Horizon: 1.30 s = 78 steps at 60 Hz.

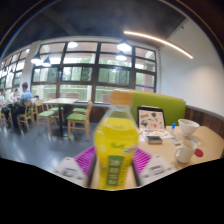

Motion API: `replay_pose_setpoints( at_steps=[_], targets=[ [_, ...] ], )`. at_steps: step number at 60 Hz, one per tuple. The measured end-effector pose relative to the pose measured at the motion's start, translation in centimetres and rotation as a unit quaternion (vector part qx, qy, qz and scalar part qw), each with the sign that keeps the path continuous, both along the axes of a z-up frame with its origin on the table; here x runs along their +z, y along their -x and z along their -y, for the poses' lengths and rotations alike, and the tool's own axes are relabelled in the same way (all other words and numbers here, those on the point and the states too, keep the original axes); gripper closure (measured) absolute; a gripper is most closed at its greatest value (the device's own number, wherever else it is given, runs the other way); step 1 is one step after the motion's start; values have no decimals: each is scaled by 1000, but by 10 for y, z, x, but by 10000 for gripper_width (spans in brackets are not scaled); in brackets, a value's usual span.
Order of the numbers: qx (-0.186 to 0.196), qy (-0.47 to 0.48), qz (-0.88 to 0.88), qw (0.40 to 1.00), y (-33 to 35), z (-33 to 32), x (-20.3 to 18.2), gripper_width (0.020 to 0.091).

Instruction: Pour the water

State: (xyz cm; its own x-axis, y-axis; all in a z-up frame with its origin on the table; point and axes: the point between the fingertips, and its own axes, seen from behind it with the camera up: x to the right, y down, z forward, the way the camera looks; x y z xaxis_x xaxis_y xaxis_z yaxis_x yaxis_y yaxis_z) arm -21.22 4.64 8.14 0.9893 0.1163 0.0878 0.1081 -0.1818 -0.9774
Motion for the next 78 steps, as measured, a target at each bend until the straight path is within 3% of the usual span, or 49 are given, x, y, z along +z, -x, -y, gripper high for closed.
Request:
replay_pose_setpoints(
  at_steps=[2,6,8,9,26,35,42,46,53,62,71,78],
  targets=[
    [-6,-9,8,1000,-1,-5,0,681],
    [-13,-23,6,1000,0,-10,3,729],
    [-9,-25,5,1000,2,-9,3,720],
    [-5,-26,4,1000,3,-9,4,776],
    [14,-9,-54,998,-23,-27,-2,782],
    [36,1,-229,973,-56,-40,34,782],
    [39,-3,-453,891,-104,-50,67,784],
    [19,4,-571,821,-124,-49,83,785],
    [16,38,-722,691,-164,-71,61,785],
    [22,57,-853,519,-170,-64,71,784],
    [22,51,-897,439,-178,-57,82,783],
    [24,50,-906,419,-177,-53,90,783]
  ],
)
